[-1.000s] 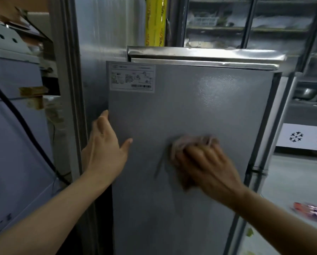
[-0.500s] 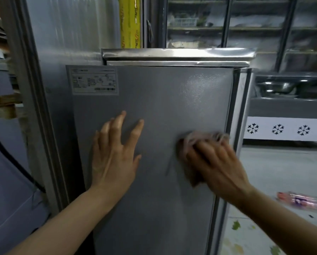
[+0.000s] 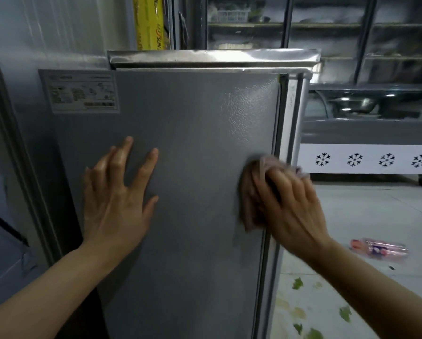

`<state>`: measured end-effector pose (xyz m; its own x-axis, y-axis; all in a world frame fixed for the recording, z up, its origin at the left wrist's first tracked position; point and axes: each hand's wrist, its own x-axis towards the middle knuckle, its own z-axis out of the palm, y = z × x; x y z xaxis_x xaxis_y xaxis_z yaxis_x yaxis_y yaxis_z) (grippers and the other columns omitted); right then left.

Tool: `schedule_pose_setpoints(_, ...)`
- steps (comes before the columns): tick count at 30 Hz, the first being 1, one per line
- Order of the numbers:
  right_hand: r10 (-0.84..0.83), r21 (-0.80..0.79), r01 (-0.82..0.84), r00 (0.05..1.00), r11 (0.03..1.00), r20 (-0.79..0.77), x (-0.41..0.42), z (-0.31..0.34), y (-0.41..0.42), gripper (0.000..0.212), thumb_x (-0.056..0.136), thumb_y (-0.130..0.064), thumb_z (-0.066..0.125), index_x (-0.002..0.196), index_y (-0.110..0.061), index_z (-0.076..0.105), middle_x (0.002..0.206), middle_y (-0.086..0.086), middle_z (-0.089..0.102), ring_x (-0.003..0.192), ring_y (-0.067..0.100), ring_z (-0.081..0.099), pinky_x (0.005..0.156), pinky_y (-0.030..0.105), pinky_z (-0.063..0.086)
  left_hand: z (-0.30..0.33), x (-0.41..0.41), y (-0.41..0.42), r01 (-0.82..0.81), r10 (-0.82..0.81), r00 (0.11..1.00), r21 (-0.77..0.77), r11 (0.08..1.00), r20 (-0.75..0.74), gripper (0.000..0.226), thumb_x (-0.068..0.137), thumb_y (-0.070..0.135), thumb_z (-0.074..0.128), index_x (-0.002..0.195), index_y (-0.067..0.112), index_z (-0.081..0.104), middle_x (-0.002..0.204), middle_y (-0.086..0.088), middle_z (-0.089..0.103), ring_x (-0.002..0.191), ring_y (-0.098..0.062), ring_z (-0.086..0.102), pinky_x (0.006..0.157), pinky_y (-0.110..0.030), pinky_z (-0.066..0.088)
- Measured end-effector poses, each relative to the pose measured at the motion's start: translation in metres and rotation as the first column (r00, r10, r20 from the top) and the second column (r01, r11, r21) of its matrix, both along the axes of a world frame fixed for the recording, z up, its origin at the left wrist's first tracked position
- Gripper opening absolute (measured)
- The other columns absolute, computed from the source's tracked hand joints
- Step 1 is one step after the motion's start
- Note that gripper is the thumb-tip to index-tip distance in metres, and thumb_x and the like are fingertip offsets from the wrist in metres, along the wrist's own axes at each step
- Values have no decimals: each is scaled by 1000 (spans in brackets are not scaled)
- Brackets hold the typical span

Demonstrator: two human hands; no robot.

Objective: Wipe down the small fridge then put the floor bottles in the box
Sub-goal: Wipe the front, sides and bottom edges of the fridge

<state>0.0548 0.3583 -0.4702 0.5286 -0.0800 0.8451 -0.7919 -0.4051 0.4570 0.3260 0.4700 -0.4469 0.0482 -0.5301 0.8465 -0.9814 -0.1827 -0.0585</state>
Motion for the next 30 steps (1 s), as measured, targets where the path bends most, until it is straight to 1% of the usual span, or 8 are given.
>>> schedule_pose_setpoints(3, -4, -44, 11, 989, 999, 149, 6, 47, -10, 56, 91, -29, 43, 142, -6, 41, 135, 17, 32, 120, 34, 33, 102, 46, 23, -3, -6, -2, -3, 4, 1000, -41, 999, 27, 88, 64, 18, 80, 140, 17, 36, 146, -18, 22, 126, -40, 26, 99, -67, 26)
schedule_pose_setpoints(6, 13, -39, -5, 980, 999, 201, 11, 49, -14, 56, 94, -31, 39, 144, -5, 37, 139, 17, 33, 121, 34, 33, 102, 45, 25, -16, -12, -5, 46, -42, 993, -35, 998, 111, 88, 59, 14, 82, 136, 15, 40, 143, -17, 25, 124, -38, 28, 101, -67, 22)
schedule_pose_setpoints(10, -8, 48, 2, 992, 999, 124, 10, -28, -8, 59, 86, -23, 49, 140, -1, 36, 136, 21, 31, 117, 38, 35, 96, 46, 30, -34, -15, -6, 62, -62, 993, 5, 998, 98, 89, 62, 12, 81, 138, 18, 34, 144, -14, 22, 125, -38, 27, 101, -68, 20)
schedule_pose_setpoints(13, -5, 106, 6, 1000, 994, -9, 3, -80, 0, 58, 80, -16, 42, 136, -2, 37, 131, 21, 34, 114, 39, 37, 96, 45, 30, -36, -15, -6, 63, -64, 995, 16, 998, 78, 88, 64, 12, 79, 139, 19, 33, 146, -13, 19, 128, -37, 25, 101, -69, 21)
schedule_pose_setpoints(17, 87, 104, -83, 996, 991, -35, 2, -73, 2, 60, 81, -16, 48, 138, -4, 33, 127, 18, 36, 109, 36, 40, 93, 44, 32, -36, -14, -4, 56, -58, 994, 23, 998, 92, 87, 63, 13, 80, 139, 16, 38, 145, -13, 20, 128, -36, 25, 102, -68, 20)
schedule_pose_setpoints(20, 137, 50, -143, 985, 989, 103, 14, -31, -6, 65, 82, -21, 60, 140, -9, 33, 128, 15, 34, 111, 35, 38, 95, 45, 30, -43, -9, -1, 42, -43, 993, 7, 999, 109, 88, 60, 13, 81, 138, 13, 39, 144, -15, 22, 125, -36, 27, 102, -67, 21)
schedule_pose_setpoints(24, 127, 47, -146, 952, 988, 279, 40, -22, -11, 61, 83, -24, 56, 140, -13, 34, 134, 12, 30, 113, 37, 37, 99, 46, 27, -53, 5, 1, 7, -8, 994, 8, 1000, 105, 91, 61, 16, 81, 140, 14, 35, 144, -15, 21, 125, -36, 26, 103, -66, 19)
schedule_pose_setpoints(30, 221, 116, -213, 974, 970, -56, 44, -74, 8, 57, 77, -18, 49, 133, -13, 45, 128, 11, 36, 108, 32, 39, 91, 43, 32, -53, 9, 1, 17, -17, 992, -1, 1000, 122, 91, 62, 20, 80, 140, 16, 34, 144, -15, 22, 124, -36, 26, 103, -66, 20)
